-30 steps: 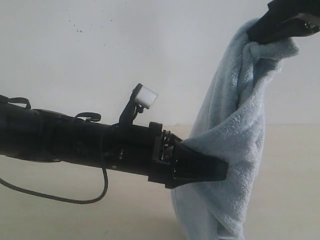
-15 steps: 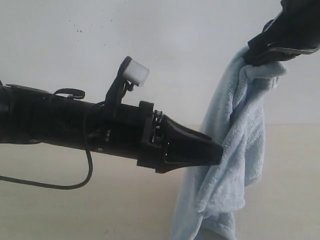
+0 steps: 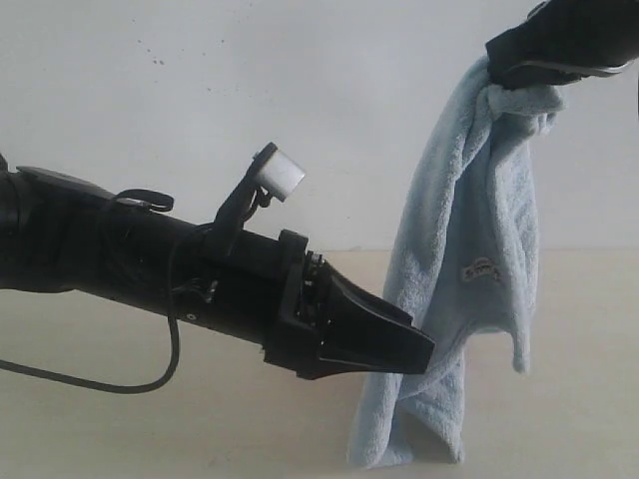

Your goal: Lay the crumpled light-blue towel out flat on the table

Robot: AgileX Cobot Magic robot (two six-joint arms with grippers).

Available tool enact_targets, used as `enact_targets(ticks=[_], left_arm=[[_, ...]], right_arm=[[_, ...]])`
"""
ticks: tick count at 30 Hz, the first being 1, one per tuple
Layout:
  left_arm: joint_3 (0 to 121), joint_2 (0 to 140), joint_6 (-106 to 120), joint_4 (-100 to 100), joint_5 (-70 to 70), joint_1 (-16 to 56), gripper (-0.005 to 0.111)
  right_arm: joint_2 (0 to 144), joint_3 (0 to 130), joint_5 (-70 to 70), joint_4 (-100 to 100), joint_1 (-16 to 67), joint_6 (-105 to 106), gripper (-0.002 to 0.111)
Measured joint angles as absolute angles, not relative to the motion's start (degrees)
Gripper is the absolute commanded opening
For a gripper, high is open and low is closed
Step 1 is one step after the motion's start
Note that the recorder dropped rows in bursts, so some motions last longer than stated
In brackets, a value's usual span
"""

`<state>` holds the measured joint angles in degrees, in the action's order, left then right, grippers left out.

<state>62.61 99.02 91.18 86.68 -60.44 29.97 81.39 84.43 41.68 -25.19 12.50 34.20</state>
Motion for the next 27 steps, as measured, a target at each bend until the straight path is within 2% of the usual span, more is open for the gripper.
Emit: enact_targets(ticks=[6, 14, 22, 27], left_arm=[[62.61, 99.02, 91.08, 86.68, -60.44, 30.99, 0.052], [62.61, 99.02, 91.53, 84.75, -55.57, 30.76, 0.052], [62.61, 98.62, 93.08, 83.93, -48.87, 27.29, 0.052], [62.61, 96.38, 94.66, 83.66, -45.75, 24.73, 0.052]], right_arm=[[81.39, 84.69, 41.04, -28.47, 12.5, 34.15, 0.003], [80.89, 87.82, 55.72, -29.36, 12.5, 38.81, 0.003], [77.68, 87.91, 67.63, -30.25, 12.5, 42.77, 0.003], [76.65, 87.91, 70.13, -30.6, 12.5, 43.0, 0.003]])
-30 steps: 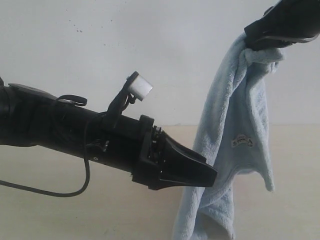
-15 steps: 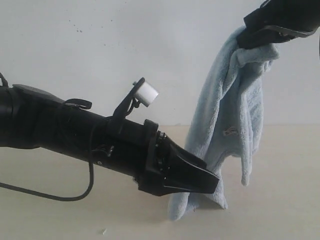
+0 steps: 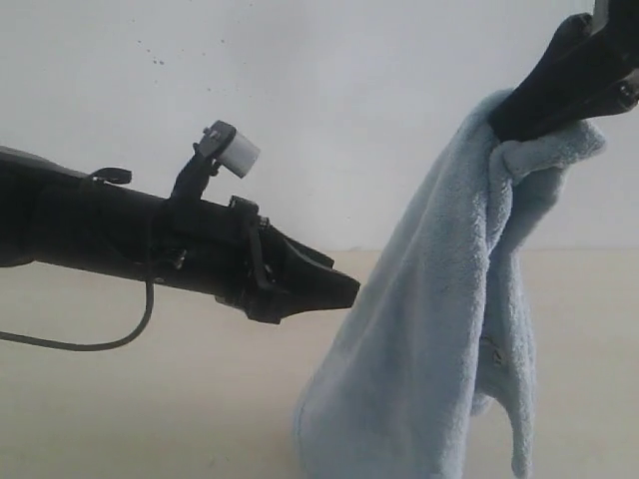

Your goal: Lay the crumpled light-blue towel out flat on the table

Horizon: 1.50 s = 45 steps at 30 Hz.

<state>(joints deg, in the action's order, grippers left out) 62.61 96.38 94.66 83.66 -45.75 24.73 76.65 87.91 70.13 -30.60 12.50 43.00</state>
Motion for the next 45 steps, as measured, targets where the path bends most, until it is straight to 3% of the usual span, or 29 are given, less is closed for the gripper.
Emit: enact_targets(ticks=[5, 13, 24, 27, 33, 45], left_arm=[[62.79, 95.96, 95.03, 83.23, -45.77, 24.54, 0.054], [62.21, 98.08, 95.03, 82.49, -48.66, 24.54, 0.072], [62.21, 105.51, 109.29, 95.0, -45.2, 24.54, 0.071], [62.94, 107.04, 113.07, 97.86, -45.0, 24.54, 0.061], [63.82, 107.47, 112.78, 98.87, -45.12, 24.54, 0.004], [63.85, 98.46, 104.04, 89.11, -43.43, 21.92, 0.004]], right_arm=[[75.55, 87.95, 70.51, -32.44, 12.5, 43.0, 0.003], [75.43, 87.95, 70.51, -33.3, 12.5, 43.23, 0.003], [75.43, 87.95, 70.51, -35.99, 12.5, 44.2, 0.003], [75.43, 87.95, 70.51, -35.99, 12.5, 44.3, 0.003], [75.43, 87.95, 70.51, -36.12, 12.5, 44.39, 0.003], [74.32, 87.95, 70.51, -36.12, 12.5, 44.42, 0.003]])
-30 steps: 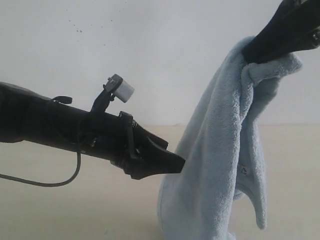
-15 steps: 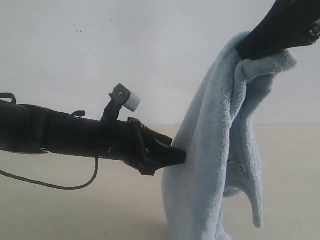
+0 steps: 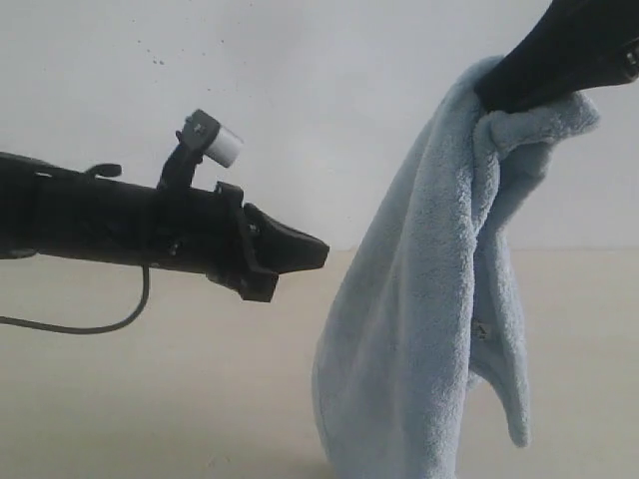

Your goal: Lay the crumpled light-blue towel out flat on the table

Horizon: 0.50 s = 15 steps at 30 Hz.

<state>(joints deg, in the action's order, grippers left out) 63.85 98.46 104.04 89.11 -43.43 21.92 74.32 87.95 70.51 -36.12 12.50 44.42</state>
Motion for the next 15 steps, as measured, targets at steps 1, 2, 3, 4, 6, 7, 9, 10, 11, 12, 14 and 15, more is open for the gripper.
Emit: enact_targets(ticks=[1, 2, 3, 4, 6, 7, 9, 10, 11, 12, 14, 15], left_arm=[[63.85, 97.33, 102.99, 87.63, -43.74, 21.81, 0.004], [63.85, 96.3, 101.79, 85.87, -44.02, 21.81, 0.004], [63.85, 95.46, 100.44, 83.86, -44.35, 21.81, 0.005], [63.85, 94.79, 99.26, 81.99, -44.87, 21.81, 0.007], [63.85, 94.06, 97.26, 78.91, -45.57, 21.81, 0.018], [63.85, 93.94, 96.31, 77.51, -45.75, 21.81, 0.024], [63.85, 93.81, 95.22, 75.99, -45.86, 21.81, 0.043], [63.85, 93.81, 94.98, 75.74, -45.86, 21.81, 0.052], [63.85, 93.81, 94.83, 75.74, -45.86, 21.81, 0.058], [63.85, 93.81, 94.67, 75.84, -45.86, 21.81, 0.063], [63.85, 93.81, 94.82, 76.65, -45.86, 21.81, 0.064], [63.85, 93.81, 94.97, 77.03, -45.86, 21.81, 0.064]], right_arm=[[73.96, 87.95, 70.51, -36.12, 12.5, 44.42, 0.003], [73.72, 87.95, 70.51, -36.12, 12.5, 44.42, 0.003], [73.45, 87.95, 70.51, -36.12, 12.5, 44.42, 0.003], [73.2, 87.95, 70.51, -36.12, 12.5, 44.42, 0.003], [72.88, 87.95, 70.61, -36.12, 12.5, 44.42, 0.003], [72.85, 87.95, 70.61, -36.21, 12.5, 44.42, 0.003], [72.63, 87.95, 70.61, -36.32, 12.5, 44.42, 0.003], [72.63, 87.95, 70.61, -36.42, 12.5, 44.42, 0.003], [72.48, 87.95, 70.61, -37.01, 12.5, 44.42, 0.003], [72.49, 87.95, 70.61, -37.5, 12.5, 44.42, 0.003], [72.49, 87.95, 70.61, -38.81, 12.5, 44.92, 0.003], [72.49, 87.95, 70.61, -39.33, 12.5, 45.11, 0.003]])
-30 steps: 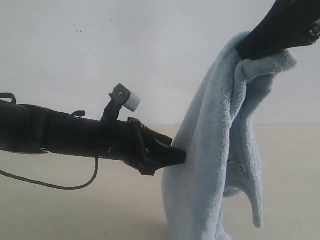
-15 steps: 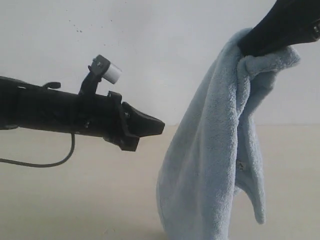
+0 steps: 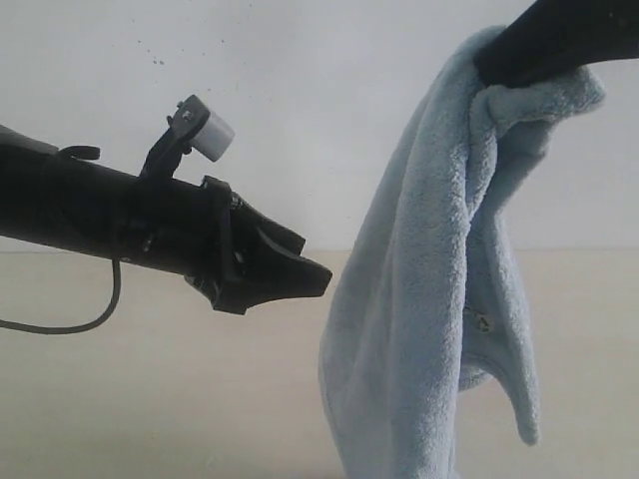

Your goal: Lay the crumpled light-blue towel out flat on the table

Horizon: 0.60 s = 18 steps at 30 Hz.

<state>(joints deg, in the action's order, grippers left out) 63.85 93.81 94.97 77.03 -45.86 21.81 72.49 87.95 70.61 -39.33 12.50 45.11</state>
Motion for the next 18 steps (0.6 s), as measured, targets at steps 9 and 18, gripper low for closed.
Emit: enact_targets(ticks=[9, 18], left_arm=[[63.85, 94.61, 100.63, 82.92, -51.24, 21.81, 0.064], [63.85, 97.04, 101.09, 83.73, -53.56, 21.81, 0.004]], right_arm=[[72.49, 87.95, 70.61, -41.7, 17.5, 46.59, 0.003], [72.49, 87.95, 70.72, -41.02, 19.9, 46.72, 0.003]])
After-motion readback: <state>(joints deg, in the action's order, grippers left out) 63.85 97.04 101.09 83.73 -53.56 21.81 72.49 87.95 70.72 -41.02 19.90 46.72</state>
